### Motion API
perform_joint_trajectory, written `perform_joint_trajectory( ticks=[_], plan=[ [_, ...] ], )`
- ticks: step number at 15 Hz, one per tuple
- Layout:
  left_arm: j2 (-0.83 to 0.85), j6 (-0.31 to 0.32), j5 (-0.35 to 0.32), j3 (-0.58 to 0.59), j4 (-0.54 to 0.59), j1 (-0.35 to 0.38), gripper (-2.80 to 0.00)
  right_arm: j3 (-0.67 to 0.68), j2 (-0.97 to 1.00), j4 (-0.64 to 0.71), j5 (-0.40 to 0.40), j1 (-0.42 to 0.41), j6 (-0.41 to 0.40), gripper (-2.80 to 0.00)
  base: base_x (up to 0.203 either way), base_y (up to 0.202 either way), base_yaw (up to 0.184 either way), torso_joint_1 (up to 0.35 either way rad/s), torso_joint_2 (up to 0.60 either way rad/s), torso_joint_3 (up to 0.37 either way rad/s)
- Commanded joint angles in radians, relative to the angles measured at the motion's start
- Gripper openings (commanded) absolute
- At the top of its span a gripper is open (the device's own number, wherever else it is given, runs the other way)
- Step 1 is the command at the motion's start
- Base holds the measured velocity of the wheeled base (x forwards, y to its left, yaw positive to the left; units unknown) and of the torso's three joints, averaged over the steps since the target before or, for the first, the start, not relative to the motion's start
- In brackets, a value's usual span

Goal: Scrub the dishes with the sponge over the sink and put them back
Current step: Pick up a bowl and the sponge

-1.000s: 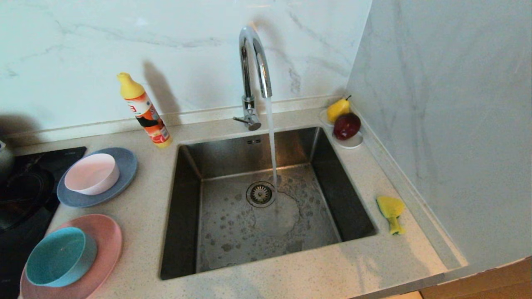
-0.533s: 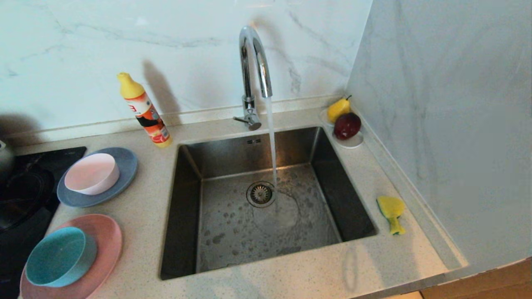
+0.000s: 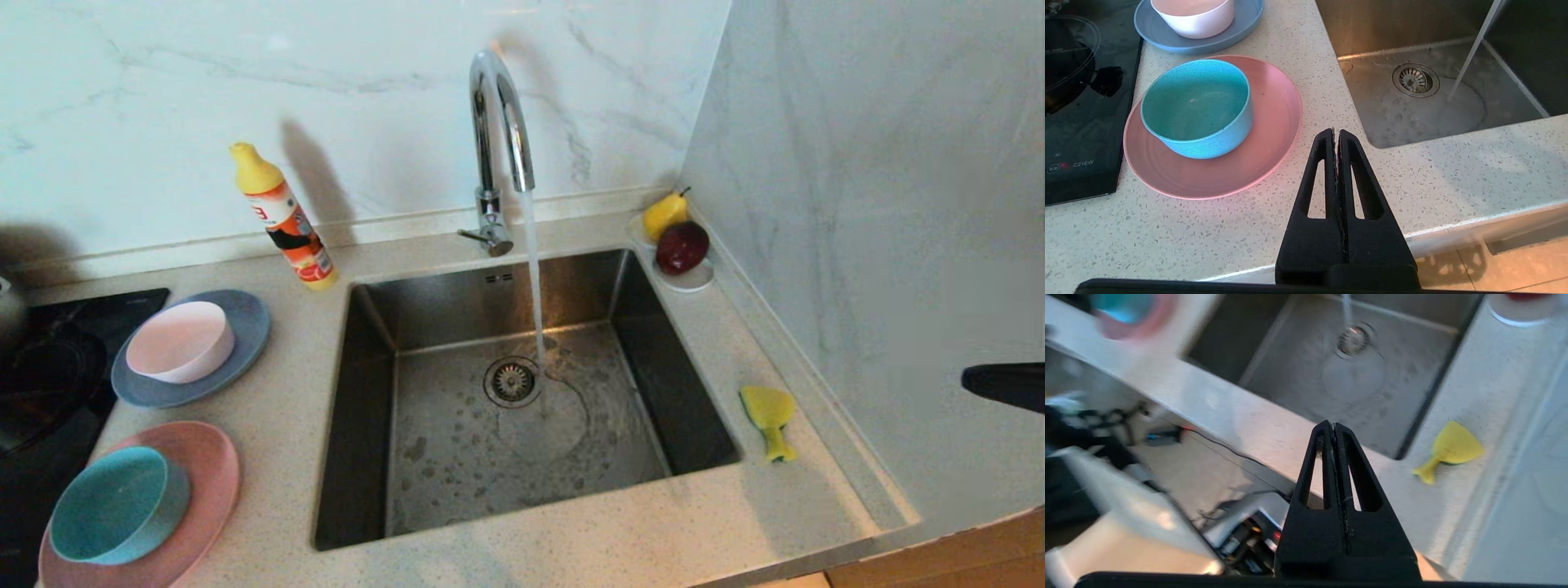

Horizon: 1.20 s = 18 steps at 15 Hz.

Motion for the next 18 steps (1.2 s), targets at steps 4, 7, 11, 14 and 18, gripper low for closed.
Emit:
perform_joint_trajectory(
  ticks=[4, 7, 11, 14, 18],
  plan=[
    [0.002, 0.001, 0.0, 0.018, -0.001, 0.0, -2.8, 0.002, 0.192, -0.058, -0.348, 0.172, 0.049, -2.8, 0.0, 0.0, 0.0, 0.0, 0.0, 0.0],
    [0.002, 0.001, 0.0, 0.018, -0.001, 0.0, -2.8, 0.015, 0.268, -0.078, -0.458, 0.182, 0.098, -2.8, 0.0, 0.0, 0.0, 0.0, 0.0, 0.0],
    [0.002, 0.001, 0.0, 0.018, -0.001, 0.0, -2.8, 0.104, 0.336, -0.161, -0.569, 0.183, 0.127, -2.8, 0.0, 0.0, 0.0, 0.0, 0.0, 0.0],
    [0.002, 0.001, 0.0, 0.018, -0.001, 0.0, -2.8, 0.196, 0.378, -0.238, -0.64, 0.184, 0.133, -2.8, 0.0, 0.0, 0.0, 0.0, 0.0, 0.0],
    [0.002, 0.001, 0.0, 0.018, -0.001, 0.0, -2.8, 0.259, 0.432, -0.319, -0.708, 0.184, 0.156, -2.8, 0.0, 0.0, 0.0, 0.0, 0.0, 0.0]
  ],
)
